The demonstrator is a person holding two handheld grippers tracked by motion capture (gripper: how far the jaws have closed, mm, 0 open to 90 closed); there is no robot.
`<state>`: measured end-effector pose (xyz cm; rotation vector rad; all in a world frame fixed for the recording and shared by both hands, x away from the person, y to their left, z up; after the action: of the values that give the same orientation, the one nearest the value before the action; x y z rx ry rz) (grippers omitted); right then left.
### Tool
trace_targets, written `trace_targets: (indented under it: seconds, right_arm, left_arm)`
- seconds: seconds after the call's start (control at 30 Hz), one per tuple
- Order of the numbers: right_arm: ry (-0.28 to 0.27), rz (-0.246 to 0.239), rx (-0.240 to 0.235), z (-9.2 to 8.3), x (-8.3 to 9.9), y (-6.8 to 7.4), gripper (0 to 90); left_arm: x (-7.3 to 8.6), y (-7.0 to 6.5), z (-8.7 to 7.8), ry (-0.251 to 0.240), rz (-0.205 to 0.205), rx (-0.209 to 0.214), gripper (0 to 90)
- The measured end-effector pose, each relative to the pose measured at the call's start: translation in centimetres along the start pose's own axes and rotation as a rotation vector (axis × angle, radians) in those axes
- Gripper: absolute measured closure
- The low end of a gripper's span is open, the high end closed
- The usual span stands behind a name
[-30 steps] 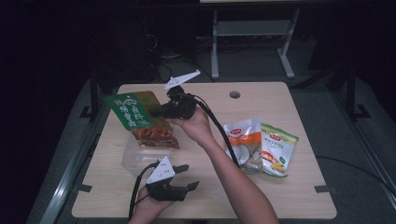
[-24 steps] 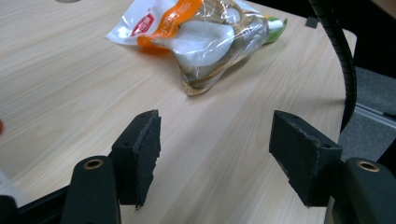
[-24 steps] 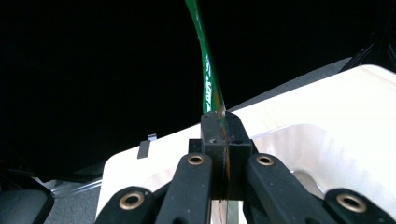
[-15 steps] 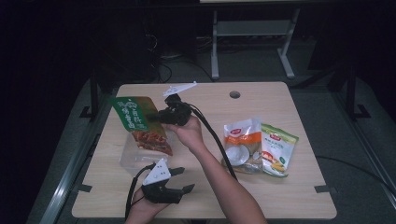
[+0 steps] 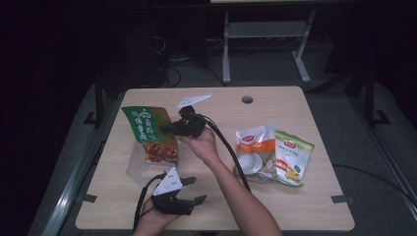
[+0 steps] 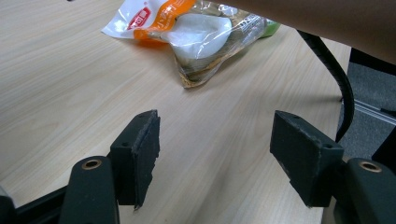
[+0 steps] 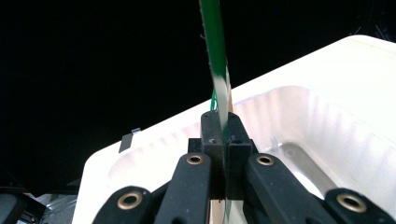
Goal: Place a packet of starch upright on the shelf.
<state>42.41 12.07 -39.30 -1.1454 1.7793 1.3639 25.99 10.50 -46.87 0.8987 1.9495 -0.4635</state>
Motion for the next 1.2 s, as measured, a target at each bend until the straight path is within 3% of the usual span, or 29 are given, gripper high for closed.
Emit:
trace_targets:
  seconds: [0.2, 0.3, 0.4, 0.53, 0.67, 1.2]
  right_arm:
    - [0.011, -0.022, 0.022, -0.6, 0.5, -0.5, 89.6]
    - [0.013, -0.019, 0.011, -0.7, 0.5, -0.7, 88.2]
    - [0.034, -0.017, 0.019, -0.9, 0.6, -0.9, 81.1]
    - [0.056, 0.008, 0.037, -1.6, 0.8, -1.1, 63.0]
    - [0.07, 0.01, 0.054, -2.2, 1.0, -1.1, 56.7]
    - [0.1, 0.018, 0.108, -8.1, 2.2, -0.5, 46.2]
  left_arm:
    - [0.0, 0.1, 0.2, 0.003, -0.001, 0.001, 32.6]
    - [0.0, 0.0, 0.2, 0.002, 0.007, 0.002, 32.5]
    - [0.0, 0.0, 0.3, 0.003, 0.012, 0.004, 32.4]
    - [0.0, 0.0, 0.4, 0.006, 0.004, 0.004, 31.8]
    - [0.0, 0.1, 0.5, 0.009, 0.004, 0.002, 31.6]
    - [-0.2, 0.7, 0.8, 0.01, 0.002, -0.01, 30.2]
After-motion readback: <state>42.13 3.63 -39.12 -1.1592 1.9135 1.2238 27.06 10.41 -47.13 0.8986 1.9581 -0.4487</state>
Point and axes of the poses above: each handheld gripper's, and its own axes: z roughly forward along the jaws, x roughly out of its underside, y roughly to its left, the point moved 8 cm from there along z, roughly forward along the jaws, and after that the axes turned 13 degrees about -x, right-handed, at the moved point
